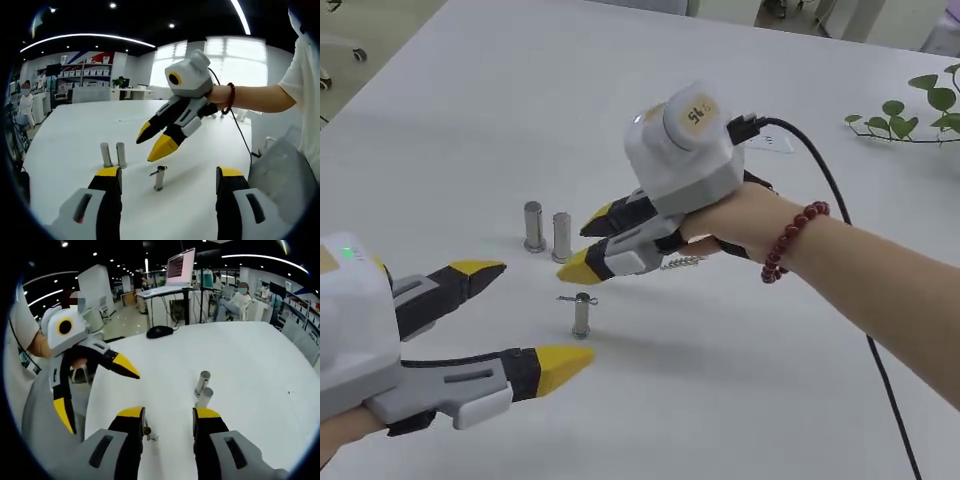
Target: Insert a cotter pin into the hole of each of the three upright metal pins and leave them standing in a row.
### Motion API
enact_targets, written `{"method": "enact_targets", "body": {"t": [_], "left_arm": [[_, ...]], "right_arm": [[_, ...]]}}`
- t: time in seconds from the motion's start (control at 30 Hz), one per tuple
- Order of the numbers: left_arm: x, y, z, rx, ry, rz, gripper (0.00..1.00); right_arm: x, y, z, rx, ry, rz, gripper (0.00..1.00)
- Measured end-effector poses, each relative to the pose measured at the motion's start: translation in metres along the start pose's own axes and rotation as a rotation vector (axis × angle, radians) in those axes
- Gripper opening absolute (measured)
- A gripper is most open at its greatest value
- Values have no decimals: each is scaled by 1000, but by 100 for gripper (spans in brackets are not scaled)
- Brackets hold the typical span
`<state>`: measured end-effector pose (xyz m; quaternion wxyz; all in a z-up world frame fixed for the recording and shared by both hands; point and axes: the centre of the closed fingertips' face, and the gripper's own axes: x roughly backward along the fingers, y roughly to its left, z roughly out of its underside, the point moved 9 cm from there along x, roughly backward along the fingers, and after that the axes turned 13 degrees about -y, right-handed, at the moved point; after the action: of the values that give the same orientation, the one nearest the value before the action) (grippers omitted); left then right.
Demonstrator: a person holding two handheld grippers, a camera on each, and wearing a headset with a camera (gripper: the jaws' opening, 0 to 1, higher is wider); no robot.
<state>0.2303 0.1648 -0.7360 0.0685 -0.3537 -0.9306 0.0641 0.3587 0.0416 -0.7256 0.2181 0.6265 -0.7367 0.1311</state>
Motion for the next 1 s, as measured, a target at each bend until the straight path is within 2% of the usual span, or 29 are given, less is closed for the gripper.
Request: {"method": "enact_targets", "body": {"t": [0.2,0.57,0.8,1.0], "left_arm": [[1,0,1,3,5,-7,83],[1,2,0,18,-5,-8,91],[0,3,2,29,-3,-14,93],[-2,4,2,41,-16,-11,96]], "right_arm": [[-7,-4,2,-14,-8,18,44],[-21,-10,4,-50,-64,60,48],[-30,-19,2,-58,-96,82,48],[-34,-28,11,-68,-95,98,45]]}}
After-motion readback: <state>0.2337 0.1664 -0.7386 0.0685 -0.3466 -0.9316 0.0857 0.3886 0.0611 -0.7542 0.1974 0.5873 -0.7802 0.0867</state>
